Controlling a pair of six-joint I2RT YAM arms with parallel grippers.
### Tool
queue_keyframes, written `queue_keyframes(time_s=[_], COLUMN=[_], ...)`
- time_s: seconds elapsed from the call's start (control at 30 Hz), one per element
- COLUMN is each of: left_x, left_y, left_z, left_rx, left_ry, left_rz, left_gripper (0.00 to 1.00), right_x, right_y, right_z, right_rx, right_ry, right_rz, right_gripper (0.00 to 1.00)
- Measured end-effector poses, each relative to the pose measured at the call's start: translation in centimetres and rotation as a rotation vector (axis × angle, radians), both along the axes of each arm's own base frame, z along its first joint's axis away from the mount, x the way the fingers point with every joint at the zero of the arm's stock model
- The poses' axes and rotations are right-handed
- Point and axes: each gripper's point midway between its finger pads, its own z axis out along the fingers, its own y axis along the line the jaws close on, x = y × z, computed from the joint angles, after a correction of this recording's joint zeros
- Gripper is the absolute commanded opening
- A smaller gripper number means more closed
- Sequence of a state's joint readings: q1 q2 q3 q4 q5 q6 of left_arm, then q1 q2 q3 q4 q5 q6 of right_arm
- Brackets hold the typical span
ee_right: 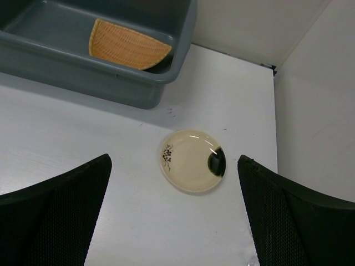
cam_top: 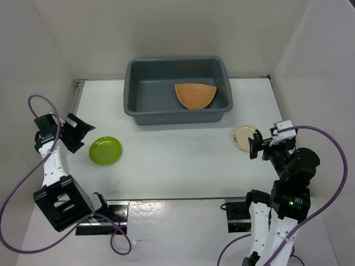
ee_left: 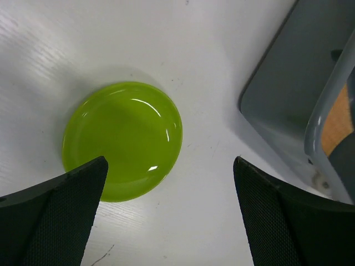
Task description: Place the mixed dishes into the plastic bin
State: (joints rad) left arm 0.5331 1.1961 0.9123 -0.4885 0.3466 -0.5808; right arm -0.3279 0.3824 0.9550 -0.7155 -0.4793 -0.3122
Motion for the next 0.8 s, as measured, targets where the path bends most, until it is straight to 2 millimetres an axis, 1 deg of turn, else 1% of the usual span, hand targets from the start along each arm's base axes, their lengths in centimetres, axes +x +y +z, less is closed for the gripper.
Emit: queue_keyframes(time_s=[0.07,0.17,0.27,0.47,0.63,0.8], left_x=[-0.8,-1.4,-2.2,-3.3,-3.1,-2.4], left_y=[1.3,2.1,2.1,0.9,0.7,0.5], left_z=[-1.3,-3.2,-5.3,-9.5,-11.0,-11.1], left_rx=[-0.091,-0.203,-0.287,-0.44,-0.491,-0.561], left_ry=[0.002,0.001,0.017,0.096,0.124,0.103], left_rz=[0.048,0.083,0.099,0.114,0.123,0.115], left_gripper=[1.0,1.0,1.0,1.0,1.0,1.0], right_x=[0.0,-0.1,-0.2,-0.2,-0.3,-0.3], right_y=[0.0,0.0,0.1,0.1,0.1,0.1], right_z=[0.0,0.1,0.1,0.2,0.3,0.4], right_rx=[0.0,-0.001,-0.003,-0.004,-0.006,-0.007], right_ry=[0.0,-0.003,-0.008,-0.013,-0.019,-0.02], right_rz=[0.0,0.0,0.0,0.0,0.0,0.0], right_gripper=[0.98,0.98,0.98,0.98,0.98,0.98])
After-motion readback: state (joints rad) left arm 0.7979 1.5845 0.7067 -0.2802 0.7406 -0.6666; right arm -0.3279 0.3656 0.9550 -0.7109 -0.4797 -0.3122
